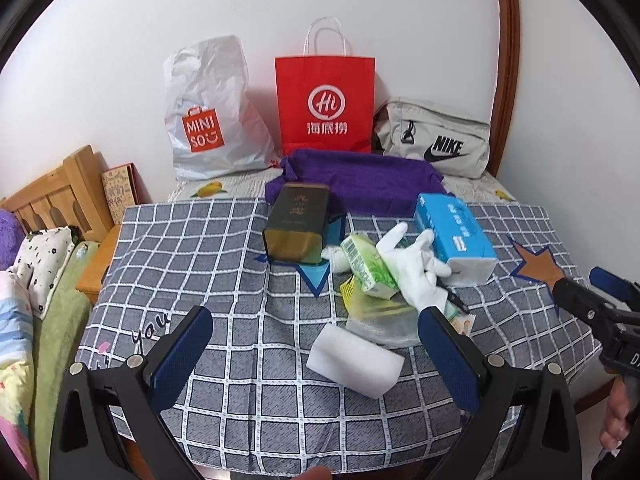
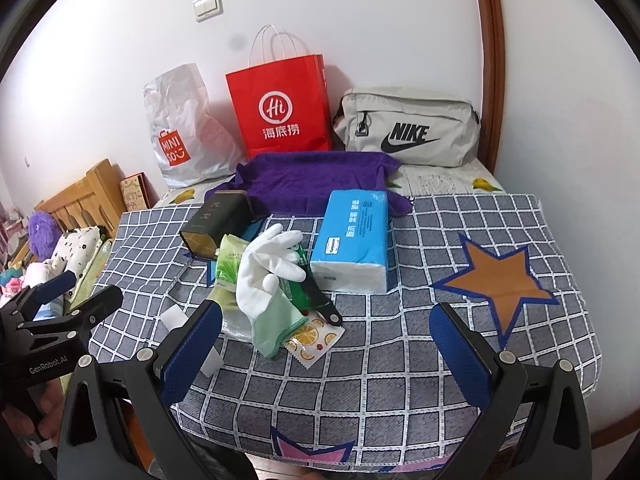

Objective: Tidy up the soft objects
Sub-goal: 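Grasp the white glove with the right tool while the left tool grasps the white foam block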

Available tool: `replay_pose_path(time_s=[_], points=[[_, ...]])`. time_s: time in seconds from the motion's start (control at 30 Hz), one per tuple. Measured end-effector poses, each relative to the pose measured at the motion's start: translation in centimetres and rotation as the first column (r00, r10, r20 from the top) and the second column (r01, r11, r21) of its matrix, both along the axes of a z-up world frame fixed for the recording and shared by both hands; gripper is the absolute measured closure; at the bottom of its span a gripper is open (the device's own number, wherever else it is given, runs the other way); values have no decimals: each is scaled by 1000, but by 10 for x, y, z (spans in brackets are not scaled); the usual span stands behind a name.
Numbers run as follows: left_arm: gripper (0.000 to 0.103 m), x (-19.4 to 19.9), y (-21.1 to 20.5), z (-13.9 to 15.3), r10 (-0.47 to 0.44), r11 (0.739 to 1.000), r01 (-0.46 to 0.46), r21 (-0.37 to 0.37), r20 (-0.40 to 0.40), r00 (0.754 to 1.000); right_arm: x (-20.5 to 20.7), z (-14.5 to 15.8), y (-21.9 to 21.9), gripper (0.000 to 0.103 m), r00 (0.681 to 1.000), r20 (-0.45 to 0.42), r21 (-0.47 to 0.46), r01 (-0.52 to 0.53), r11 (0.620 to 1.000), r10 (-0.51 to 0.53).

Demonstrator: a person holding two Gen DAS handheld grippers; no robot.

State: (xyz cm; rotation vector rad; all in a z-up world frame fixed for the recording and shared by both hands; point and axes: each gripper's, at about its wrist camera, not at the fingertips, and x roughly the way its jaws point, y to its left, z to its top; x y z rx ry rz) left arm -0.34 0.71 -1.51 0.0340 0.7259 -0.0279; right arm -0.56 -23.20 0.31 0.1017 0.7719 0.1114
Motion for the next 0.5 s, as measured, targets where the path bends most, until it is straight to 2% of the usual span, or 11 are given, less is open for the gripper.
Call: replay_pose_path(time_s=[0.2, 0.5], points=[[0, 9, -4, -30, -54, 998, 55, 7, -61, 997, 8, -15, 8, 0, 1000, -14, -32, -19, 999, 18], [0, 19, -15, -68, -150, 988, 154, 24, -128, 980, 30, -44, 13, 0, 996, -89, -34, -29, 999, 26]])
